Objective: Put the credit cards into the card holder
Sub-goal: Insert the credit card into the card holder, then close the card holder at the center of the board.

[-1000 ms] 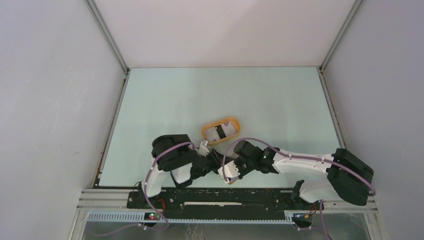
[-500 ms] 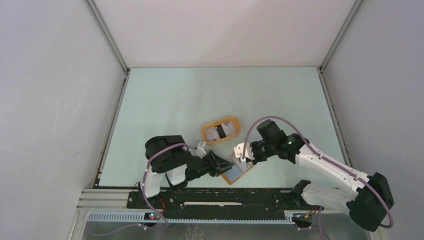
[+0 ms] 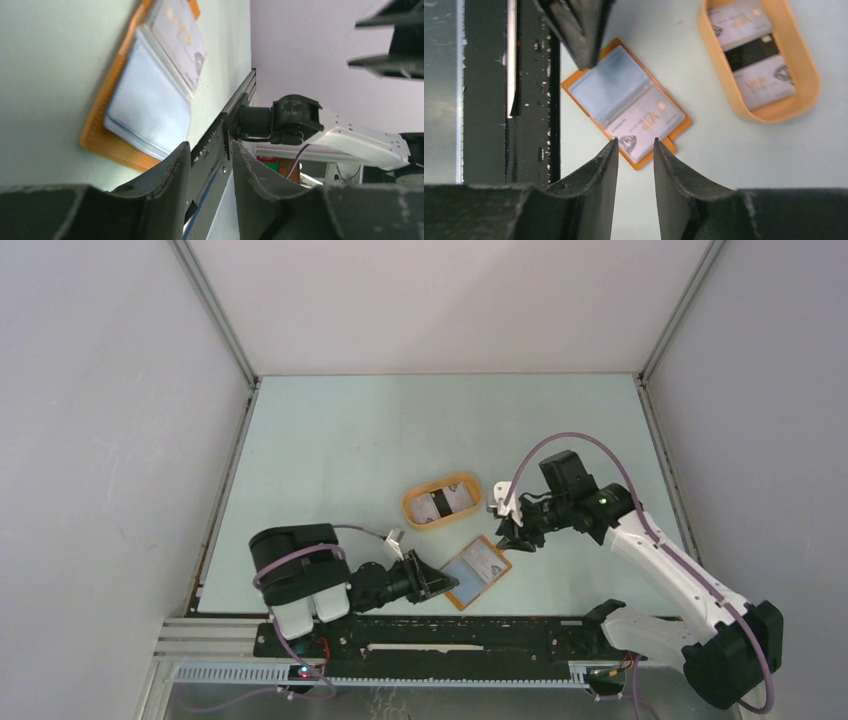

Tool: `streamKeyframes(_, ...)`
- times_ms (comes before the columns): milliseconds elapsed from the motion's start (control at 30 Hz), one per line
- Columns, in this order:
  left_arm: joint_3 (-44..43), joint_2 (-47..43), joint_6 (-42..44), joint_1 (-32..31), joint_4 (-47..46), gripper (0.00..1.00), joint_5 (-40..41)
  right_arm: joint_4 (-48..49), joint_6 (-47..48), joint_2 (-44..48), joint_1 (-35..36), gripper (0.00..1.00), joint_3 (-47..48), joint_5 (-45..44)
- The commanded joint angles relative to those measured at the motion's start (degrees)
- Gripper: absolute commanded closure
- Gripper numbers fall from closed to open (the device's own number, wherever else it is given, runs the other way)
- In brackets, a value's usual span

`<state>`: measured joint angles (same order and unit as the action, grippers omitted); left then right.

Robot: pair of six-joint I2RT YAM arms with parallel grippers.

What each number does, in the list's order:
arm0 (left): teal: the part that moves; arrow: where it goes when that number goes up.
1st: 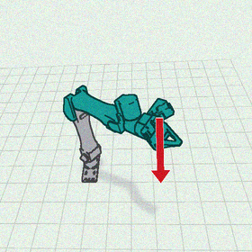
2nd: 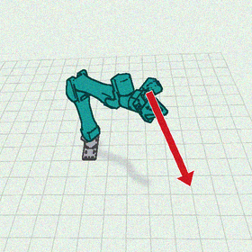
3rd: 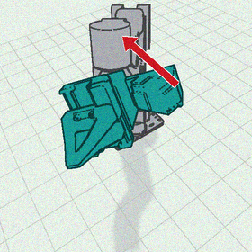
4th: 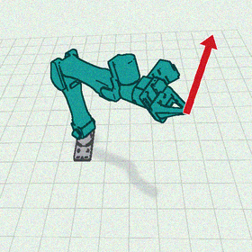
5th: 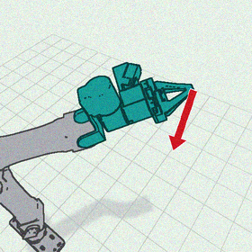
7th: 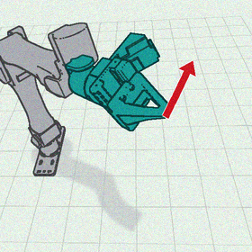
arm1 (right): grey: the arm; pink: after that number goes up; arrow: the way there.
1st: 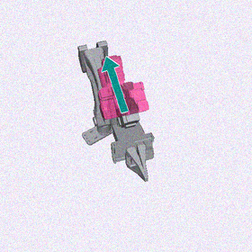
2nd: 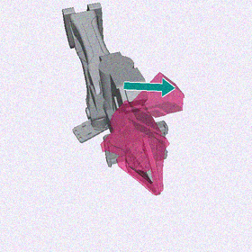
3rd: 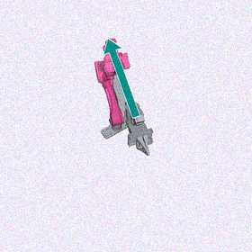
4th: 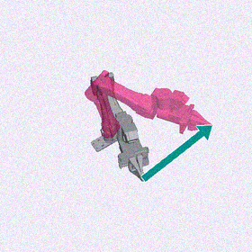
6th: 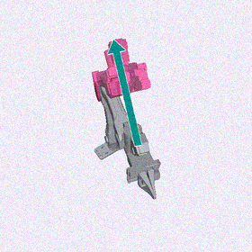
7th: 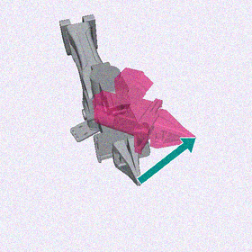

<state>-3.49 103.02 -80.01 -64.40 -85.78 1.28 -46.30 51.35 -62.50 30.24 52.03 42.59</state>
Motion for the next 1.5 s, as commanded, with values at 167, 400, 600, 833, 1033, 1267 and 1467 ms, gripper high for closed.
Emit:
streamKeyframes(167, 4.88, -12.37, 15.99, -1.7, 1.46, 0.56, 1.03, 4.81, -17.12, 8.96, -13.37, 0.1, 2.24, 7.49)
streamKeyframes(400, -0.51, -32.66, 30.23, -3.74, 32.75, 0.54, 4.06, -0.74, -15.5, -0.58, -14.8, 0.04, 1.8, 14.65)
streamKeyframes(600, -11.86, -55.2, 48.59, -8.19, 71.17, 0.41, 18.72, 2.25, -19.42, -6.96, -13.67, 0.07, 0.27, 7.27)
streamKeyframes(833, -13.91, -63.13, 55.41, -8.11, 79.13, 0.11, 22.58, 3.25, -21.39, -15.63, -10.01, 0.11, 0.75, -2.3)
streamKeyframes(1033, -9.94, -63.09, 53.41, -8.02, 75.39, 0.0, 20.71, 3.28, -19.77, -23.37, -3.91, 0.2, 4.04, -10.4)
streamKeyframes(1267, -2.93, -61.2, 52.4, -8.02, 66.86, 0.0, 15.04, 2.63, -13.07, -26.16, 0.37, 0.29, 5.14, -12.81)
streamKeyframes(1467, -2.54, -61.35, 51.32, -7.64, 68.34, 0.0, 15.64, 3.28, -7.31, -22.69, -0.63, 0.28, 3.55, -11.52)
